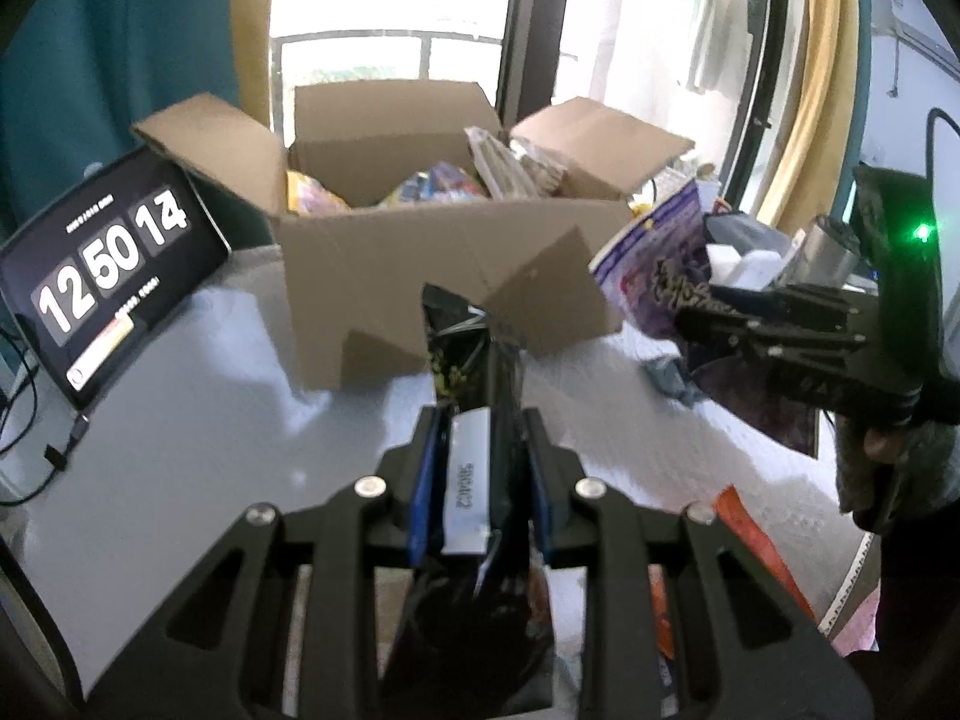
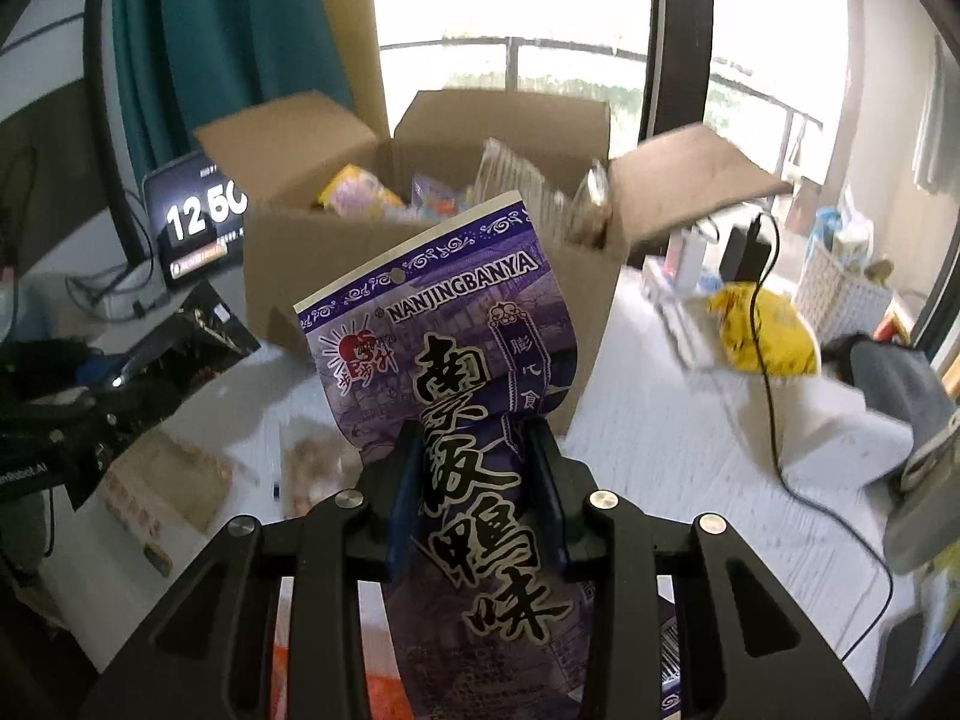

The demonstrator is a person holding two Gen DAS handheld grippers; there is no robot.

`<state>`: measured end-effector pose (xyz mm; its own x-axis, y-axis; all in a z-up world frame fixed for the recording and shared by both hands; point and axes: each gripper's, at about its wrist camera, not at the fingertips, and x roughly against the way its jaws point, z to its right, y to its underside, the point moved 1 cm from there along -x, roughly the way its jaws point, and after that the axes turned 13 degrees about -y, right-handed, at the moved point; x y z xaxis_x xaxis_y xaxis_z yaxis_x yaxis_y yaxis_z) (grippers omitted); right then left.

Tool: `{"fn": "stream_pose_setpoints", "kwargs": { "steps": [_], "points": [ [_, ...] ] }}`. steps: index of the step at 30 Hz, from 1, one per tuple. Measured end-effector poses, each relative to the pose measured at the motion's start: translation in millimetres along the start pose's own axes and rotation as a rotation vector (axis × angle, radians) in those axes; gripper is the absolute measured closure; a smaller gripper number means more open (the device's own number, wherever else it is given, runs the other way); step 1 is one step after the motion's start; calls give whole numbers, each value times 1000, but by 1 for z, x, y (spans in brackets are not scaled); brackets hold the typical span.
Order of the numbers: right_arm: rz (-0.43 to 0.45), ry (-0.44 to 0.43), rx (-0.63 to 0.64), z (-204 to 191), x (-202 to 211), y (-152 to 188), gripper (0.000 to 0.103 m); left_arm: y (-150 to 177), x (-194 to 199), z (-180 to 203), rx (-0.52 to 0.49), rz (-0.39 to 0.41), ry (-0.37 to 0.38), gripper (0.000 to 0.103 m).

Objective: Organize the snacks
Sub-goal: 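Lift both held bags and carry them over the cardboard box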

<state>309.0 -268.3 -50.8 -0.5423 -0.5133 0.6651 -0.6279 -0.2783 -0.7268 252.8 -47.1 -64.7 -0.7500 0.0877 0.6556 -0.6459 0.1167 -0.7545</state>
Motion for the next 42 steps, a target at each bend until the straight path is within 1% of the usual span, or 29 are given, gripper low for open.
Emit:
{"fn": "stream_pose_setpoints", "kwargs": {
  "steps": [7,18,33,37,42],
  "points": [
    [59,-14,28,3,7,-31,66,-27,2,-14,18,50,-36,76],
    [126,-24,56,9,11,-65,66,-65,2,-29,19,120,-78,76],
    [185,-33,72,18,3,-97,66,-117,-12,-37,20,201,-101,76],
    [196,-32,79,22,0,-108,66,-130,-20,-40,27,214,-97,76],
    [203,-28,87,25,-6,-114,66,-142,-31,-42,30,221,-90,76]
  ]
}}
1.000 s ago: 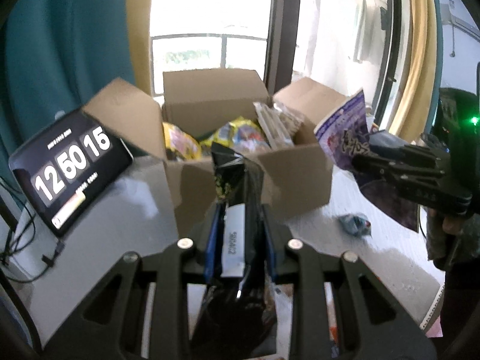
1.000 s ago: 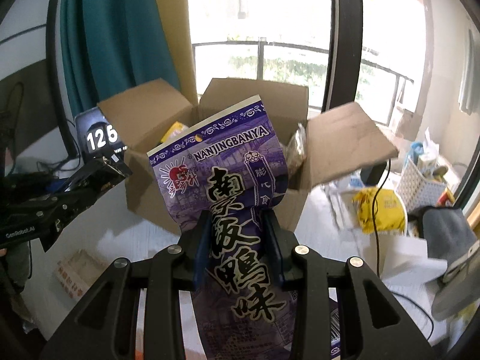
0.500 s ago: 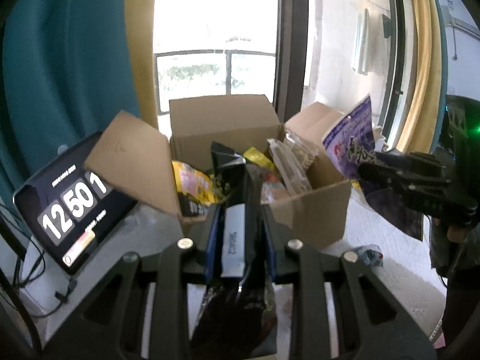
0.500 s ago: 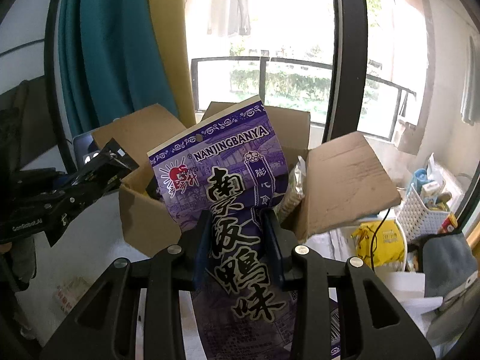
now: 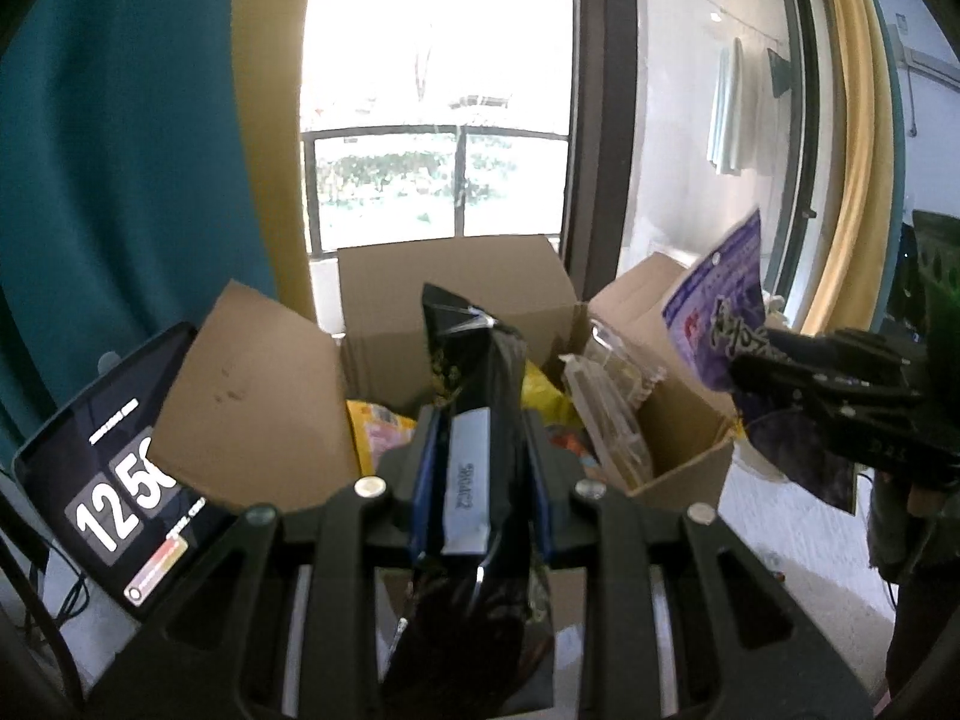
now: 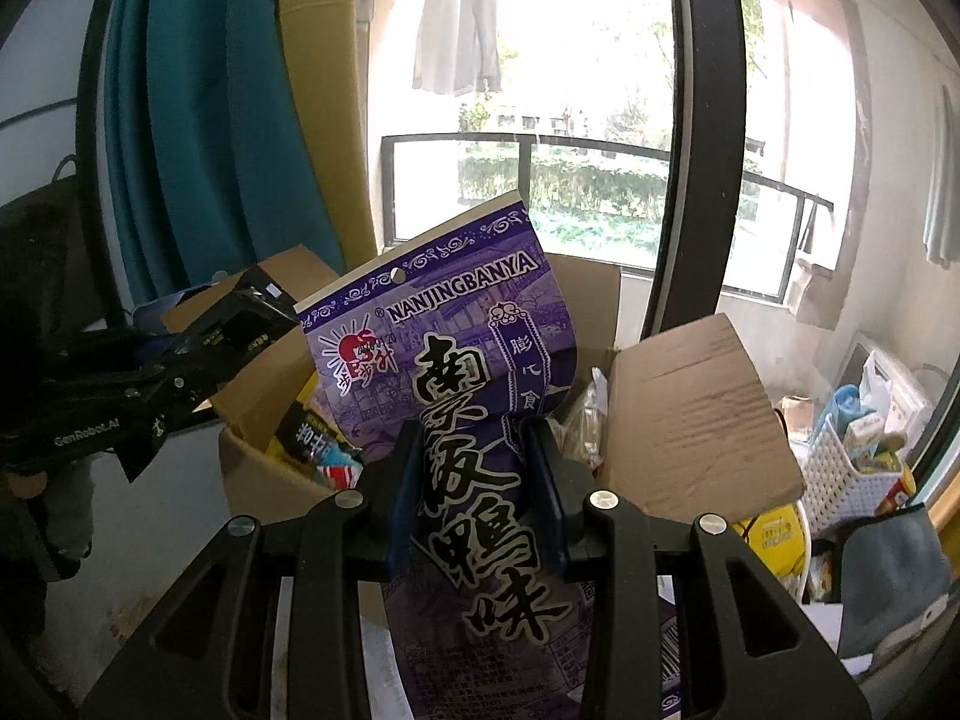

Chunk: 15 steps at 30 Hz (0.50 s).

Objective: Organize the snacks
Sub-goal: 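Lift both held bags and carry them over the cardboard box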

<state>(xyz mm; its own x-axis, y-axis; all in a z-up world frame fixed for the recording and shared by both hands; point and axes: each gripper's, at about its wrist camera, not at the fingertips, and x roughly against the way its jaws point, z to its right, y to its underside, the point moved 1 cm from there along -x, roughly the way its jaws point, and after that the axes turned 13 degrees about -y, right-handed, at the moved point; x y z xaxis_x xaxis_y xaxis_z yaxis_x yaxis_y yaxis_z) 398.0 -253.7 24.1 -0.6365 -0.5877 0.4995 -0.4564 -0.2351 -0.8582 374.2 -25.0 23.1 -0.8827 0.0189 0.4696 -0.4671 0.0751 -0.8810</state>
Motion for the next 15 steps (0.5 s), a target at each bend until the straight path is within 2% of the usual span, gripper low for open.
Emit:
{"fn": "stream_pose_setpoints", "kwargs": {
  "steps": [12,14,15],
  "points": [
    [40,8,8,10,-17,-22,66,-24,-39,-4,13,5,0,73],
    [46,12,14,11,-20,-27,66,-29,-46,-7,20,11,-7,58],
    [48,15,15,11,-22,-29,66,-31,-48,-10,31,18,-7,41]
  ]
}}
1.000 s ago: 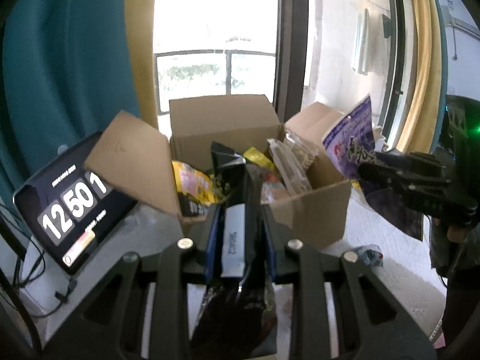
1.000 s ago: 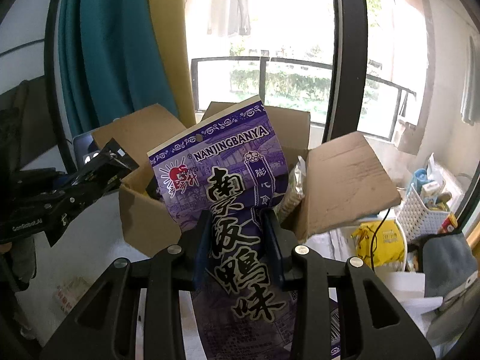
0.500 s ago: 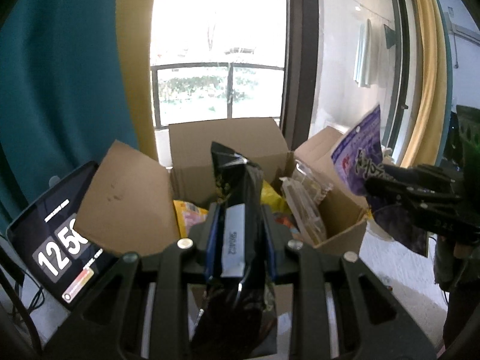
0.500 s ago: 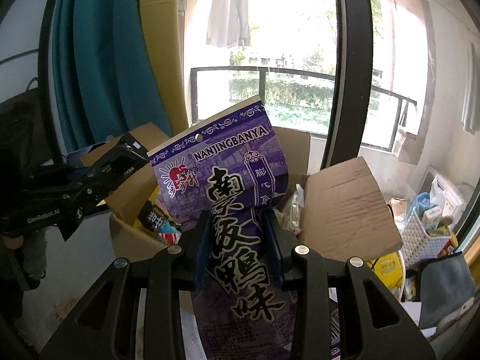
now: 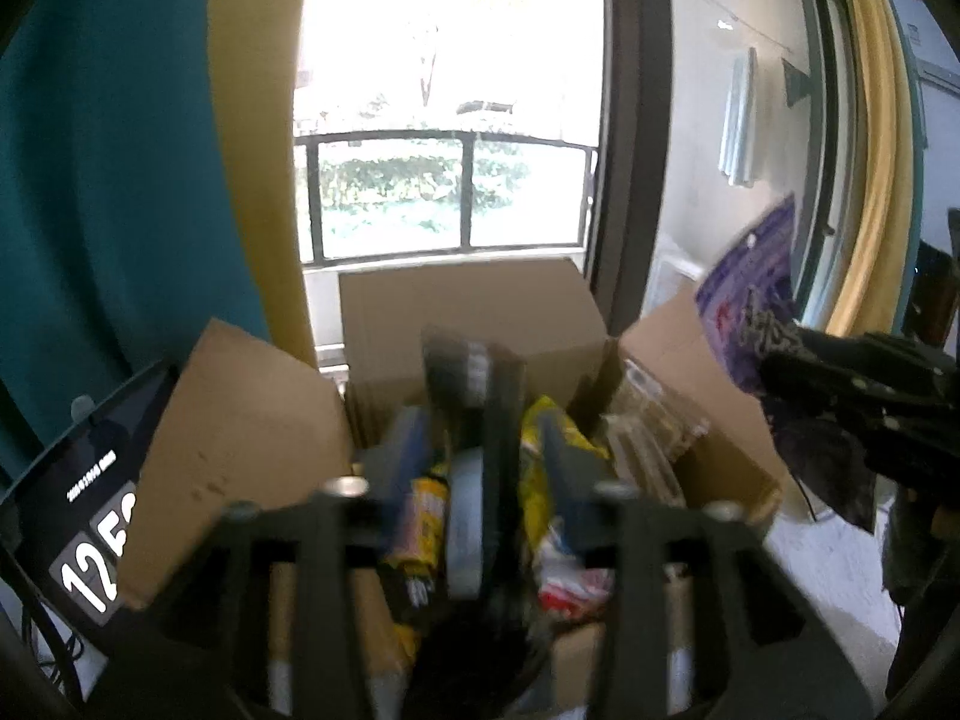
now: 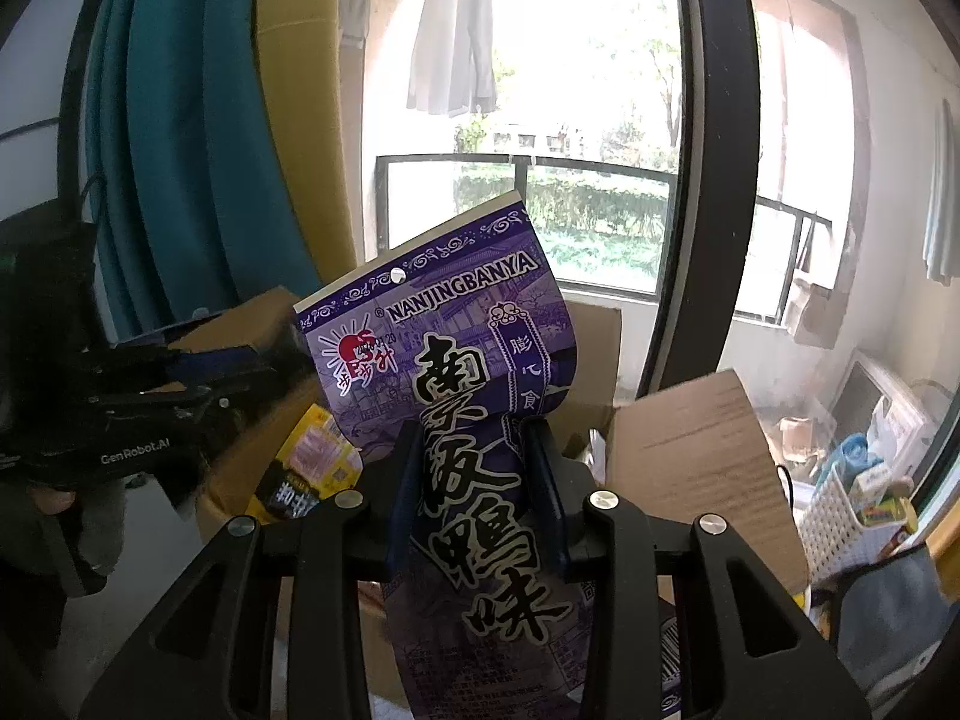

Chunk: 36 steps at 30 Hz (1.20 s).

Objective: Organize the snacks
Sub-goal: 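Lift both held bags and carry them over the cardboard box, then open both tools to drop the purple and black bags into the box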

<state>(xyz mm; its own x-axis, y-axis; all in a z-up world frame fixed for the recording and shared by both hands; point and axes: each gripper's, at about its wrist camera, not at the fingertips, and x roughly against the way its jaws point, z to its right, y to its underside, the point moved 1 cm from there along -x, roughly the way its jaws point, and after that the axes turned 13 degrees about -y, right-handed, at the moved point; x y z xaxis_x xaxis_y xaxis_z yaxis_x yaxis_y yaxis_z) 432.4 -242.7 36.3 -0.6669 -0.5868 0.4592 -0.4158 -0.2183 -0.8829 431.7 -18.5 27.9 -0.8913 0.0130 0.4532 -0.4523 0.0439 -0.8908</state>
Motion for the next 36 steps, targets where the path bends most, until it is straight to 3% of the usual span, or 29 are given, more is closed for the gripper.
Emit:
{"fn": "stream_pose_setpoints", "kwargs": {
  "steps": [1,2,11,17,22,25,29,36],
  "points": [
    [3,2,0,-2,-1,-3,66,-3,-1,-3,12,7,2,29],
    [5,3,1,-2,-3,-4,66,-6,-2,-7,32,20,6,27],
    [-5,-10,24,-8,-37,-14,66,-14,4,-54,159,88,-39,27],
    [-5,-38,42,-17,-70,-30,66,-20,9,-74,185,119,-67,27],
    [6,-58,35,-24,-96,-42,60,-22,7,-91,209,116,-90,27],
    [9,-64,37,-24,-107,-49,51,-21,4,-98,221,109,-109,27],
    [15,-63,52,-27,-105,-50,39,-20,4,-105,241,106,-124,27],
    [2,-42,76,-33,-86,-51,39,-21,15,-103,247,125,-112,27]
  ]
}}
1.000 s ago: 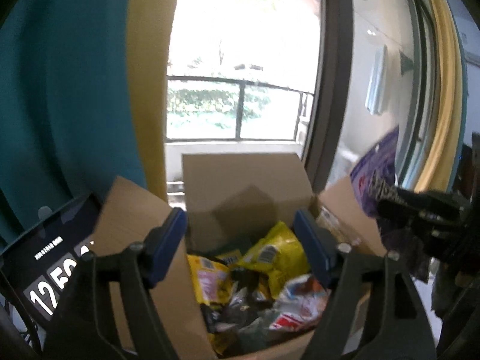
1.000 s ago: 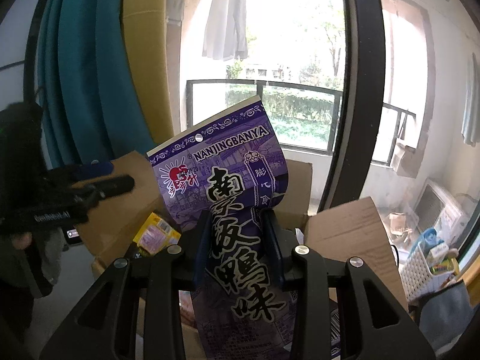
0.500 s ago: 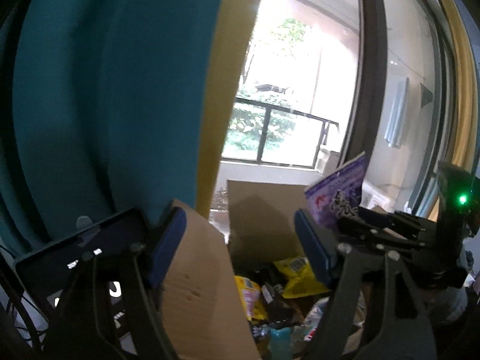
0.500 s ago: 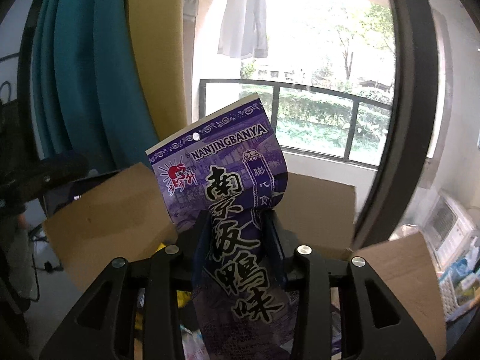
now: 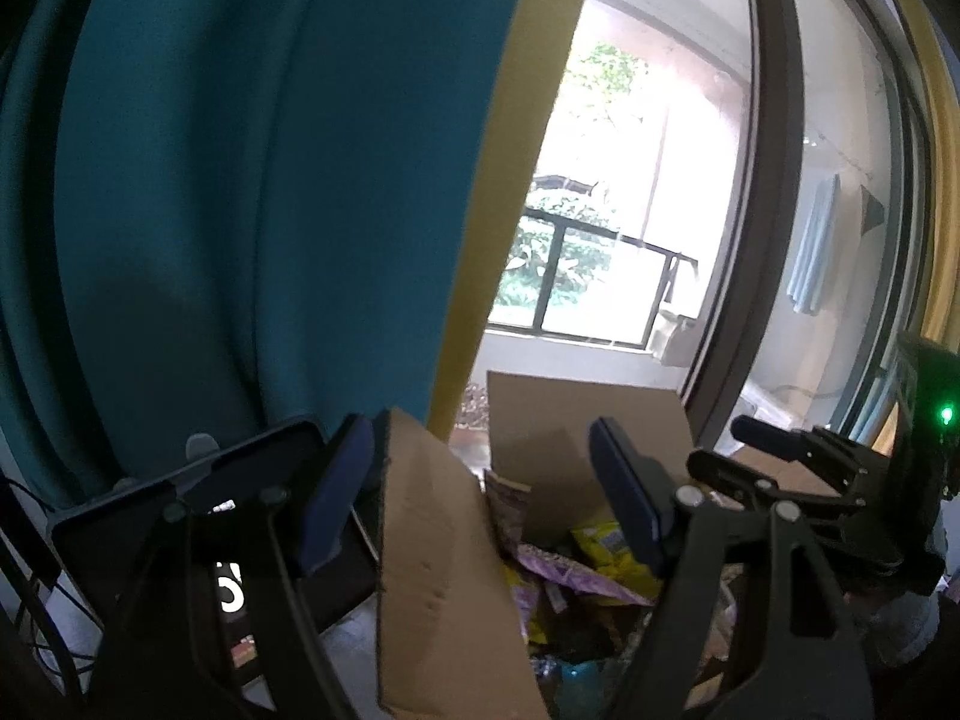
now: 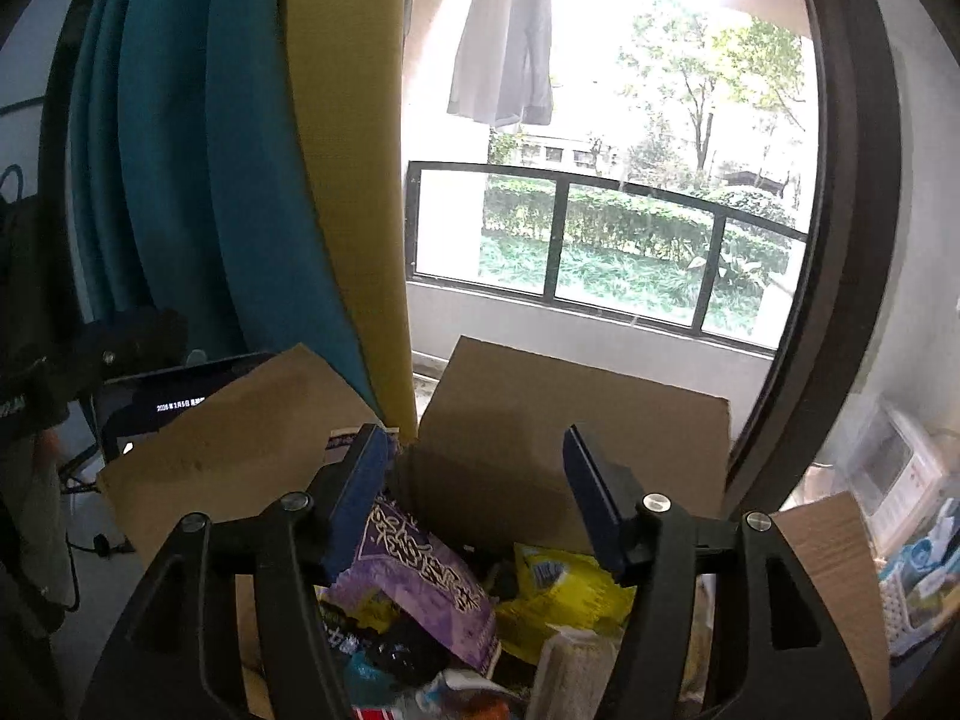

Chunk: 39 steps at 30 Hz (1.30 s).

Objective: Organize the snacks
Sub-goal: 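Open both tools to drop the purple and black bags into the box, then withdraw both tools from the box toward the remaining snacks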

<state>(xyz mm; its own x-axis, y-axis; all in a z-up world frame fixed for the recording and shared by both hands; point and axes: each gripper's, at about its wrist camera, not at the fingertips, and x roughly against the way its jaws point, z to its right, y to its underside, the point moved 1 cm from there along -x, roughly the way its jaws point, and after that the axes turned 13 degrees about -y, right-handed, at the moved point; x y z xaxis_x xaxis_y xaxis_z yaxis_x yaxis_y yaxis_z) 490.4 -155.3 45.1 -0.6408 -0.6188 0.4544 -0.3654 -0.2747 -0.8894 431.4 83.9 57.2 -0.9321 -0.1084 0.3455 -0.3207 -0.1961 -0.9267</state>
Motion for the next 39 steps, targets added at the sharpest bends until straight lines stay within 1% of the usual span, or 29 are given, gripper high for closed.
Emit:
{"fn": "stream_pose_setpoints", "kwargs": {
  "steps": [9,21,31,39],
  "points": [
    [1,40,12,-11,45,3,39,2,31,13,-12,24,42,26],
    [28,58,-25,-30,108,28,39,14,96,28,-45,50,83,25],
    [35,90,-56,-33,150,56,39,33,132,45,-67,35,116,24],
    [29,119,-106,-23,176,87,39,55,144,67,-101,-7,149,24]
  ]
}}
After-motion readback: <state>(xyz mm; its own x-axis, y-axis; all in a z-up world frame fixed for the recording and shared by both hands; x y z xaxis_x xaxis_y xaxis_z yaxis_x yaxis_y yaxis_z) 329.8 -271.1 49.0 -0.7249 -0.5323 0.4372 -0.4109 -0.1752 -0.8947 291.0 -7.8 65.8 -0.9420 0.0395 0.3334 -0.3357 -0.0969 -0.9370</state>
